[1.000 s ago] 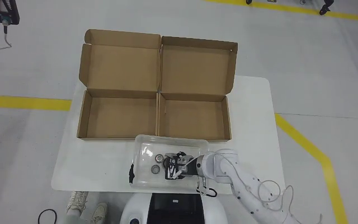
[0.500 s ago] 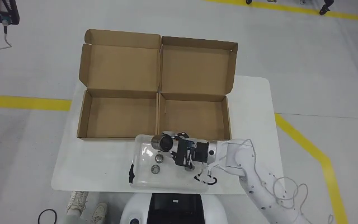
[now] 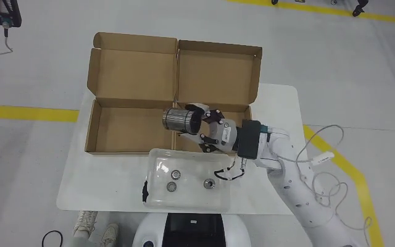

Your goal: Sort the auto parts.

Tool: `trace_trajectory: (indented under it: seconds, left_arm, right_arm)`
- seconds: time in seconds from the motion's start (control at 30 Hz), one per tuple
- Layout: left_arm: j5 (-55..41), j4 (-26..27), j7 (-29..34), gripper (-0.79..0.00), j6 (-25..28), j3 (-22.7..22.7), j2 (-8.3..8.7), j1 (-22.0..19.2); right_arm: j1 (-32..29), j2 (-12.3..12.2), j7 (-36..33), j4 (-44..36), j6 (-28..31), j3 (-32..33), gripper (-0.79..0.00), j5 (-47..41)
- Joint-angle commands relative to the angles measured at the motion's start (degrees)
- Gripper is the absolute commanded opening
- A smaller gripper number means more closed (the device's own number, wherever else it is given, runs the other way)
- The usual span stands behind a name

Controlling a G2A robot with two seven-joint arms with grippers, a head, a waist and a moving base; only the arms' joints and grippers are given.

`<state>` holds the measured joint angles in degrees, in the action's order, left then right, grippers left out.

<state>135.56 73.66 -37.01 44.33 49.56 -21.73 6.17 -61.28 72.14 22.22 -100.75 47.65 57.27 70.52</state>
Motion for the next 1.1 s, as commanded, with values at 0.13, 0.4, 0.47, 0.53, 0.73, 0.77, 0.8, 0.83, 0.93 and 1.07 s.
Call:
trace_trajectory:
  seconds: [0.13, 0.4, 0.47, 0.53, 0.73, 0.77, 0.8, 0.83, 0.93, 1.07]
  left_arm:
    - [0.0, 0.0, 0.0, 0.0, 0.0, 0.0, 0.0, 0.0]
    - [0.0, 0.0, 0.0, 0.0, 0.0, 0.0, 0.0, 0.0]
    - [0.0, 0.0, 0.0, 0.0, 0.0, 0.0, 0.0, 0.0]
    - [0.0, 0.0, 0.0, 0.0, 0.0, 0.0, 0.0, 0.0]
    - [0.0, 0.0, 0.0, 0.0, 0.0, 0.0, 0.0, 0.0]
    - [0.0, 0.0, 0.0, 0.0, 0.0, 0.0, 0.0, 0.0]
    - [0.0, 0.0, 0.0, 0.0, 0.0, 0.0, 0.0, 0.0]
    - [0.0, 0.0, 0.0, 0.0, 0.0, 0.0, 0.0, 0.0]
    - [0.0, 0.0, 0.0, 0.0, 0.0, 0.0, 0.0, 0.0]
    - [0.0, 0.0, 0.0, 0.0, 0.0, 0.0, 0.0, 0.0]
  right_arm:
    - [-1.35, 0.18, 10.31, 0.46, -1.54, -0.31, -0.785, 4.55]
    - [-2.98, -0.01, 17.56, -0.88, -3.81, 0.38, -0.785, 9.61]
    - [-3.38, -0.07, 18.9, -0.93, -3.93, 0.52, -0.785, 10.18]
    - [-4.01, -0.19, 20.69, -1.05, -4.38, 1.1, -0.785, 10.65]
    - [-5.85, -0.74, 24.27, 0.07, -4.31, 3.45, -0.785, 11.28]
    - [-6.01, -0.8, 24.18, 0.18, -4.46, 3.68, -0.785, 11.5]
    - [-6.19, -0.86, 23.76, 0.22, -4.84, 3.93, -0.785, 11.77]
    - [-6.45, -0.92, 23.05, 0.22, -5.23, 4.15, -0.785, 11.92]
    - [-6.99, -1.02, 21.54, 0.31, -5.57, 4.51, -0.785, 11.31]
    - [-6.95, -1.03, 17.26, 1.57, -6.12, 4.65, -0.785, 10.0]
